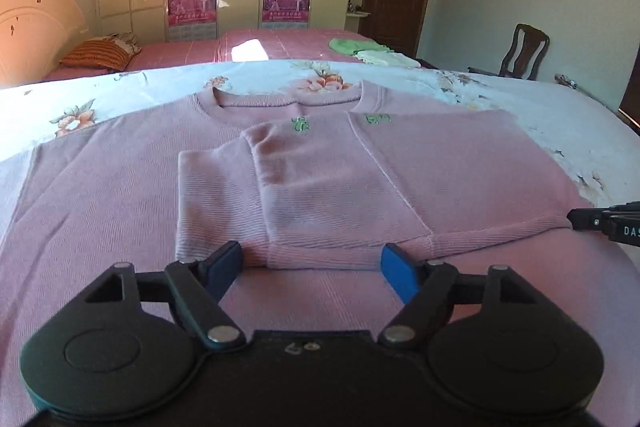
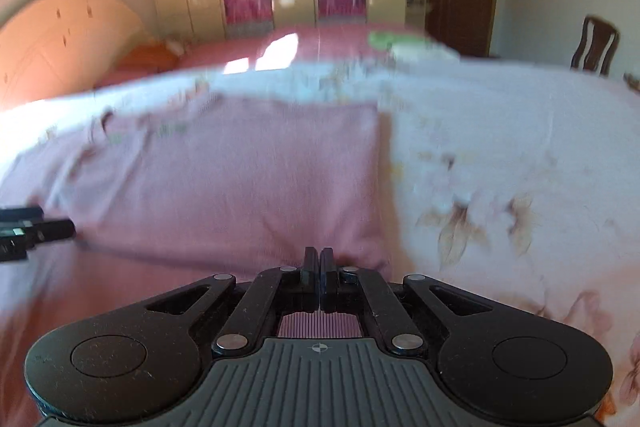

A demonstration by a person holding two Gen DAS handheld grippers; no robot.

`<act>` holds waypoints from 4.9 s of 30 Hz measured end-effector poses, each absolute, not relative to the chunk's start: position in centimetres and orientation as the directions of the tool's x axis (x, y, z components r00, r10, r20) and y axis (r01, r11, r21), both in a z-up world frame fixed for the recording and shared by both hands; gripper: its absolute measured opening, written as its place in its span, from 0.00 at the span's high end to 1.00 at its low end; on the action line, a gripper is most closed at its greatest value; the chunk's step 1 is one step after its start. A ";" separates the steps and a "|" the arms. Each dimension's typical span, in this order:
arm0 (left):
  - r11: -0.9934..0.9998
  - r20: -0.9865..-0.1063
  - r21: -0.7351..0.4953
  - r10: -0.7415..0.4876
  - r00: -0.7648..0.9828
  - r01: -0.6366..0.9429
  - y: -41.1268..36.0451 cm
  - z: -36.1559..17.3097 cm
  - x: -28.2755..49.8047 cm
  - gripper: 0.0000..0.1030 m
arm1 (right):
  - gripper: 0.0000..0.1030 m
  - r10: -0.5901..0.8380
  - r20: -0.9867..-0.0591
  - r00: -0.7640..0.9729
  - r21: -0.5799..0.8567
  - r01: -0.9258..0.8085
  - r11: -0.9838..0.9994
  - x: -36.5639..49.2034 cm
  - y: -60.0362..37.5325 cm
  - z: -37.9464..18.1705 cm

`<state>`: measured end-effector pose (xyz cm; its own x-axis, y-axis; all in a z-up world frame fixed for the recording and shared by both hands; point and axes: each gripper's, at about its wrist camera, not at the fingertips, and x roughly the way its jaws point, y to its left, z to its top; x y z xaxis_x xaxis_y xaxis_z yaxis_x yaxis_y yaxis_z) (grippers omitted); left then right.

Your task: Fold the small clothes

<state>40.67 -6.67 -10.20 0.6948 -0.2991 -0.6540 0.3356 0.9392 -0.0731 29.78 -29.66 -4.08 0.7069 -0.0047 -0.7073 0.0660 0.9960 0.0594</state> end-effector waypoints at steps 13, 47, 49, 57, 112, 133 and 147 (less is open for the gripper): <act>0.880 -0.557 -0.347 0.086 0.826 -0.325 23.4 -6.5 30.8 0.34 | 1.00 0.068 -0.658 0.750 0.244 0.127 0.961 28.2 -26.0 -0.8; 0.814 -0.427 -0.506 0.052 0.903 -0.286 33.2 -6.3 34.8 0.94 | 1.00 0.038 -0.688 0.725 0.303 0.239 0.922 29.8 -22.2 0.5; 0.882 -0.427 -0.437 -0.031 0.904 -0.176 28.1 -4.7 36.4 0.94 | 1.00 0.043 -0.689 0.724 0.308 0.239 0.921 29.5 -22.6 0.1; 0.923 -0.427 -0.360 -0.292 0.856 0.136 8.6 -2.5 41.5 0.94 | 1.00 0.057 -0.678 0.733 0.333 0.237 0.913 28.6 -24.8 -0.2; 0.996 -0.655 -0.066 -0.091 0.750 0.063 10.7 -9.1 37.7 0.85 | 0.96 0.187 -0.633 0.751 0.379 0.091 0.921 31.7 -23.9 -2.0; 0.965 -0.583 -0.206 -0.255 0.771 0.163 7.8 -6.5 48.4 0.34 | 0.95 0.213 -0.598 0.772 0.359 0.021 0.933 35.4 -23.5 0.4; 0.950 -0.574 -0.262 -0.294 0.764 0.169 6.1 -6.7 49.0 0.36 | 0.95 0.261 -0.610 0.748 0.348 -0.043 0.937 38.5 -20.7 -1.0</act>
<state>48.95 6.09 -6.74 0.7641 -0.2942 -0.5741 0.1690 0.9502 -0.2619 38.51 -20.66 -1.02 0.7483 0.2608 -0.6099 -0.0432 0.9367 0.3476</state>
